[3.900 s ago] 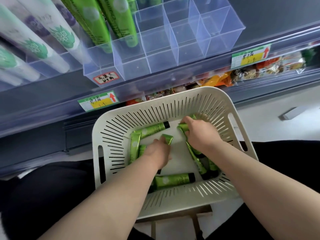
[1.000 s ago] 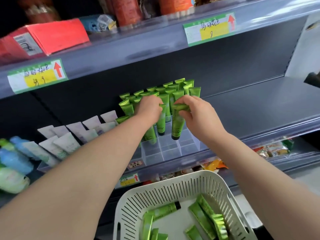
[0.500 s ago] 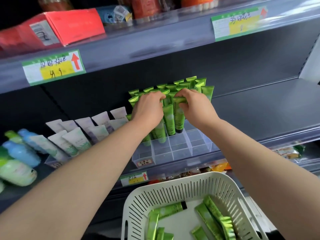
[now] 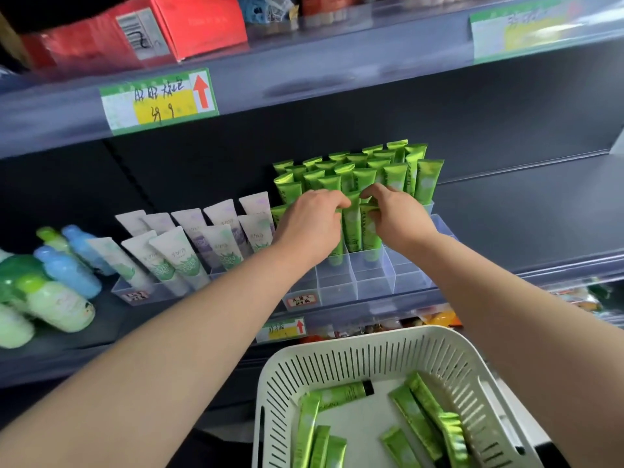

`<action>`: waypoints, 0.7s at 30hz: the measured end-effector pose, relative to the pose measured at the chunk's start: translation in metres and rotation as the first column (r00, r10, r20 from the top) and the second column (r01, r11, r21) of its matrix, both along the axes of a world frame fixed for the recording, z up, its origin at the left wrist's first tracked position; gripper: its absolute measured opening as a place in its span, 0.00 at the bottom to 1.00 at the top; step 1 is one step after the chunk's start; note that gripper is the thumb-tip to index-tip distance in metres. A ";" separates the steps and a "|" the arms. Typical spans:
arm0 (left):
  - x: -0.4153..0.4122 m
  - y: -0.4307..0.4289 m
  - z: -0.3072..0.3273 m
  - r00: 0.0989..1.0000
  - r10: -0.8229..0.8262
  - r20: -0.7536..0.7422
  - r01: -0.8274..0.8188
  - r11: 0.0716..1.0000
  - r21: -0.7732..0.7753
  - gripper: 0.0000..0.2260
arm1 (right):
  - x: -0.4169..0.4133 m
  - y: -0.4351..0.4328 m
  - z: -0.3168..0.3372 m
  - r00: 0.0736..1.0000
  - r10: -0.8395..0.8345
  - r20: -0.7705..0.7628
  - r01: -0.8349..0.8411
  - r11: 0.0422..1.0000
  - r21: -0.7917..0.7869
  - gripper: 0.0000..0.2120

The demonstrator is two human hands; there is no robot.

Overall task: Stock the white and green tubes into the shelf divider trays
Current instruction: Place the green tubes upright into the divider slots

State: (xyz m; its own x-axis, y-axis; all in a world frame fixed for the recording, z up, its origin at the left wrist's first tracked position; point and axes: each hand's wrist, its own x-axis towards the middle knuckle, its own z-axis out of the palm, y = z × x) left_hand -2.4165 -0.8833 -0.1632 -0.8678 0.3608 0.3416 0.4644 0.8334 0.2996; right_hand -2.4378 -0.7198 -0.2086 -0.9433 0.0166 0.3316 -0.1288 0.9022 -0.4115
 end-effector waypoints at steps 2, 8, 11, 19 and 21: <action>0.004 0.001 0.003 1.000 0.004 -0.009 -0.004 1.000 0.005 0.14 | 0.006 0.000 0.003 0.999 0.007 -0.031 -0.007 1.000 0.005 0.18; 0.032 0.003 -0.006 0.998 -0.061 -0.024 0.062 0.998 0.021 0.14 | 0.058 -0.002 0.000 0.952 0.057 -0.301 -0.039 0.997 0.065 0.16; 0.056 0.000 -0.029 0.992 -0.126 -0.021 0.127 0.992 0.014 0.13 | 0.099 -0.003 -0.021 0.941 0.115 -0.319 -0.091 0.992 0.089 0.14; 0.126 -0.013 -0.148 0.955 -0.060 0.291 0.075 0.996 -0.038 0.13 | 0.174 0.004 -0.128 0.993 0.087 0.076 -0.096 0.987 0.130 0.15; 0.139 -0.019 -0.182 0.919 0.019 0.395 0.015 0.996 -0.084 0.13 | 0.184 0.011 -0.150 0.971 0.028 0.237 -0.061 0.989 0.135 0.17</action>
